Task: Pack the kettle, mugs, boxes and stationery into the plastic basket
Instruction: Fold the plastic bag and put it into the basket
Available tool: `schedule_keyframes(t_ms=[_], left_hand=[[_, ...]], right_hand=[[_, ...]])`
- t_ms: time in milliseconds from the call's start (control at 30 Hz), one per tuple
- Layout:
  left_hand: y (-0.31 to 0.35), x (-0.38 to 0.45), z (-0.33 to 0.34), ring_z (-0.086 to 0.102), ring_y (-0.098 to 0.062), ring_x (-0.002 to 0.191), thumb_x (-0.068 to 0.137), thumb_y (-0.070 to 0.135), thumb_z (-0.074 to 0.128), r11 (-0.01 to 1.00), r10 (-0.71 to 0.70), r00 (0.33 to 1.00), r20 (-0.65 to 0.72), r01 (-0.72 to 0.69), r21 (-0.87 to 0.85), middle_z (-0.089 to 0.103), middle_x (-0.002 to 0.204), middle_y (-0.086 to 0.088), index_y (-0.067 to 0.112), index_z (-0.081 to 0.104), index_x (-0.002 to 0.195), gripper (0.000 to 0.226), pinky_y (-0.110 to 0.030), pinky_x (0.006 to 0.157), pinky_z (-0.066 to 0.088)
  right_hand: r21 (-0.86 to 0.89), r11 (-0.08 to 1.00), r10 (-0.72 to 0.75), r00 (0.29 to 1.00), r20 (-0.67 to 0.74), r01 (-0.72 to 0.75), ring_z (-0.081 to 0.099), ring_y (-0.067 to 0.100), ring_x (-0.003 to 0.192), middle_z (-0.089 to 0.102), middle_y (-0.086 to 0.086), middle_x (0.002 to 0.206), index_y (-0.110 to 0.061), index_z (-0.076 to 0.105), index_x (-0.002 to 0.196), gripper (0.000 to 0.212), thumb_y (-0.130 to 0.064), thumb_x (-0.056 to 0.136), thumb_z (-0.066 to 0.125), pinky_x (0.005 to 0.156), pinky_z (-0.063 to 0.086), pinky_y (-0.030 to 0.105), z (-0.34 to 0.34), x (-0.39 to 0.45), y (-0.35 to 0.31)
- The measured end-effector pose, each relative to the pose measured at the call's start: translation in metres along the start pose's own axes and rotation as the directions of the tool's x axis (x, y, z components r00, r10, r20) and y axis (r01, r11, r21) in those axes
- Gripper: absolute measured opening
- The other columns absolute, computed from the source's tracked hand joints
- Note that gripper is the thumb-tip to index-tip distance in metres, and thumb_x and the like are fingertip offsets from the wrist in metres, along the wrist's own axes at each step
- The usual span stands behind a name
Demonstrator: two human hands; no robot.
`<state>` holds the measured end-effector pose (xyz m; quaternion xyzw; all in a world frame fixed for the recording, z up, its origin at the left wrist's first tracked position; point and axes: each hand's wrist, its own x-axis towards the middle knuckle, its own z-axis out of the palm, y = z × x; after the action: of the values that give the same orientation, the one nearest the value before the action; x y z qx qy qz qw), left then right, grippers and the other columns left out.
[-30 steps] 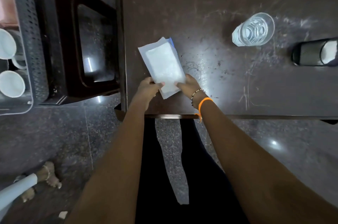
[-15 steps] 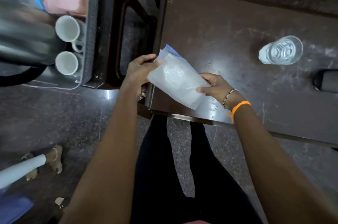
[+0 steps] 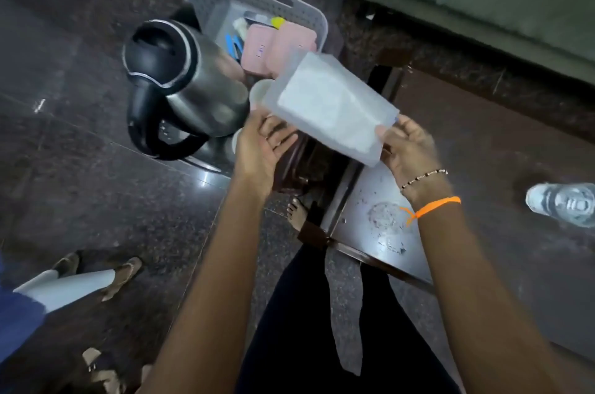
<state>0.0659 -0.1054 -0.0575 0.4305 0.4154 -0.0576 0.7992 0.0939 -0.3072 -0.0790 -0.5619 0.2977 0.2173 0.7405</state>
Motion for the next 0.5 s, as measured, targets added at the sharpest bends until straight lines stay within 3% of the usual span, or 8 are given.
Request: schedule_keyframes(t_ms=[133, 200, 333, 433, 500], left_hand=[[0.008, 0.013, -0.011, 0.06, -0.004, 0.064, 0.097, 0.018, 0.042, 0.939, 0.09, 0.996, -0.017, -0.079, 0.333, 0.064, 0.079, 0.002, 0.019, 0.06, 0.093, 0.019, -0.015, 0.065, 0.046], [0.008, 0.02, -0.012, 0.055, -0.007, 0.063, 0.094, 0.01, 0.046, 0.928, 0.111, 0.994, -0.023, -0.096, 0.359, 0.061, 0.075, -0.002, 0.016, 0.059, 0.088, 0.015, -0.011, 0.058, 0.044], [0.008, 0.033, -0.014, 0.053, -0.011, 0.066, 0.088, 0.002, 0.051, 0.903, 0.152, 0.988, 0.021, -0.147, 0.404, 0.06, 0.08, -0.009, 0.023, 0.059, 0.076, 0.026, -0.011, 0.058, 0.043], [0.006, 0.039, -0.014, 0.053, -0.001, 0.058, 0.09, 0.001, 0.047, 0.892, 0.16, 0.982, 0.102, -0.188, 0.412, 0.059, 0.073, -0.002, 0.024, 0.058, 0.077, 0.03, -0.01, 0.057, 0.042], [0.006, 0.044, -0.014, 0.052, -0.004, 0.059, 0.091, 0.001, 0.046, 0.887, 0.16, 0.98, 0.114, -0.194, 0.419, 0.06, 0.069, 0.001, 0.025, 0.059, 0.078, 0.03, -0.016, 0.061, 0.043]], right_hand=[[-0.052, 0.994, -0.105, 0.991, -0.086, 0.101, 0.056, 0.017, 0.075, 0.059, 0.008, 0.08, 0.002, 0.049, 0.12, 0.035, 0.009, 0.086, 0.052, 0.075, 0.053, 0.031, 0.07, 0.036, -0.021], [-0.14, 0.98, -0.16, 0.981, -0.106, 0.144, 0.052, 0.019, 0.075, 0.055, 0.009, 0.08, -0.003, 0.051, 0.111, 0.031, 0.01, 0.083, 0.054, 0.076, 0.049, 0.033, 0.103, 0.058, -0.031], [-0.358, 0.909, -0.268, 0.957, -0.107, 0.215, 0.049, 0.015, 0.067, 0.053, 0.009, 0.084, -0.011, 0.045, 0.097, 0.032, 0.011, 0.078, 0.058, 0.065, 0.045, 0.023, 0.163, 0.105, -0.043], [-0.536, 0.824, -0.282, 0.953, -0.107, 0.184, 0.051, 0.02, 0.078, 0.047, -0.002, 0.074, -0.014, 0.033, 0.095, 0.036, 0.001, 0.077, 0.06, 0.077, 0.049, 0.032, 0.194, 0.13, -0.044], [-0.607, 0.774, -0.295, 0.951, -0.095, 0.18, 0.052, 0.021, 0.083, 0.039, -0.006, 0.069, -0.013, 0.03, 0.094, 0.039, -0.003, 0.077, 0.063, 0.083, 0.051, 0.036, 0.207, 0.14, -0.043]])
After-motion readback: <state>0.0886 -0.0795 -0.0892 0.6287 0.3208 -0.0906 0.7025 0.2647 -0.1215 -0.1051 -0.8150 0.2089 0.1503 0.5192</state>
